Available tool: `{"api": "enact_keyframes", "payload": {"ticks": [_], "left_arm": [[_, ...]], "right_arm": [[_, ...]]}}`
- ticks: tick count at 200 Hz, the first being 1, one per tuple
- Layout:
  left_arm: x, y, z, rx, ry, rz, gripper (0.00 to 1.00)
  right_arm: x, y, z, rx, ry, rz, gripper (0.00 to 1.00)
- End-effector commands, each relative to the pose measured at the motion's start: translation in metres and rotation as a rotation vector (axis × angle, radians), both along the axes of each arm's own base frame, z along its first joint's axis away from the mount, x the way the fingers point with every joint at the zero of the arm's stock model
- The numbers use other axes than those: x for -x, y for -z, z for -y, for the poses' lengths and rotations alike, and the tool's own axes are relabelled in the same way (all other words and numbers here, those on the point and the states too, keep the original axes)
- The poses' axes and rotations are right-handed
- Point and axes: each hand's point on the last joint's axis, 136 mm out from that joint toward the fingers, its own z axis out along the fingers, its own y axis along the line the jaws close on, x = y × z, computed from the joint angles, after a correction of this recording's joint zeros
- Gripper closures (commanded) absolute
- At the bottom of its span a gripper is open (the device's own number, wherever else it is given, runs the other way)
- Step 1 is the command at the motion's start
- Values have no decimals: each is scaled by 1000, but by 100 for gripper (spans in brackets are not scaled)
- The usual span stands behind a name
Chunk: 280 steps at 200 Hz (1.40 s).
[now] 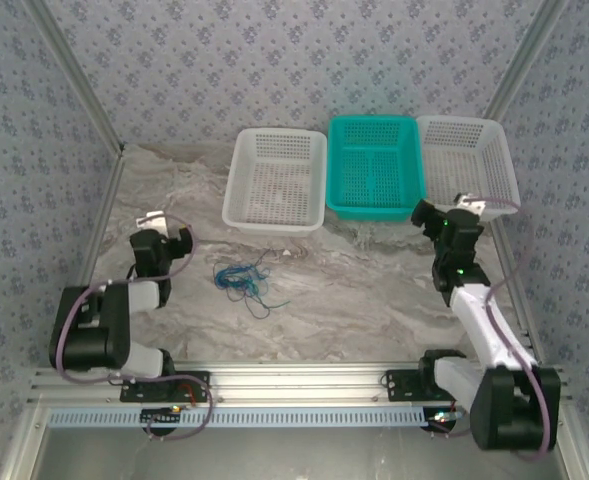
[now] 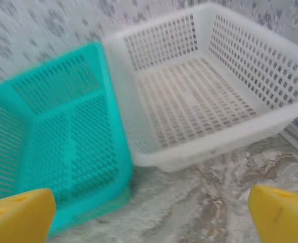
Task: Untangle the cables
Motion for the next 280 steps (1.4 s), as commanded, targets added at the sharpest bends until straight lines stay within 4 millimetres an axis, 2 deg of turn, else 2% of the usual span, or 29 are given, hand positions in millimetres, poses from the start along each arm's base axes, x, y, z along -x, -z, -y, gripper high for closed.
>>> {"api": "enact_keyframes", "payload": {"ticks": [1, 15, 43, 60, 75, 98, 118, 133, 136, 148, 165, 189, 225, 235, 249, 268, 280], "left_arm": [[18, -27, -25, 50, -185, 11, 1], [29, -39, -24, 129, -221, -32, 1], [50, -67, 1, 361, -225, -65, 1], [61, -71, 28, 529, -202, -113, 2], [67, -63, 61, 645, -121, -189, 3], [83, -44, 105, 739, -9, -343, 4], [98, -28, 128, 751, 28, -435, 4], [104, -16, 136, 754, 41, -481, 5], [105, -13, 137, 754, 41, -492, 5], [108, -4, 138, 746, 35, -523, 5], [107, 4, 137, 721, 37, -542, 5], [104, 13, 136, 684, 37, -562, 6], [101, 20, 131, 671, 17, -573, 6], [102, 19, 129, 668, 11, -566, 6], [103, 17, 126, 662, 0, -557, 5], [106, 15, 122, 664, -8, -556, 5], [108, 14, 122, 671, -3, -559, 5]], "right_arm": [[33, 17, -37, -172, -106, -173, 0], [38, -3, -68, -166, -233, -156, 1], [45, -29, -140, -135, -517, -176, 2], [50, -34, -186, -105, -684, -219, 2], [57, -35, -231, -80, -857, -263, 1], [70, -23, -295, 8, -1063, -341, 1], [74, -3, -336, 76, -1140, -399, 1], [77, 22, -362, 69, -1175, -456, 1], [75, 14, -371, 51, -1187, -434, 1], [78, 27, -395, 1, -1236, -457, 1], [83, 54, -425, -40, -1273, -525, 2], [89, 93, -457, -9, -1276, -614, 2], [94, 145, -485, 109, -1237, -676, 4], [95, 156, -487, 144, -1230, -690, 13], [97, 164, -485, 190, -1219, -696, 33], [96, 161, -478, 209, -1223, -672, 62], [93, 152, -470, 195, -1225, -641, 82]]}}
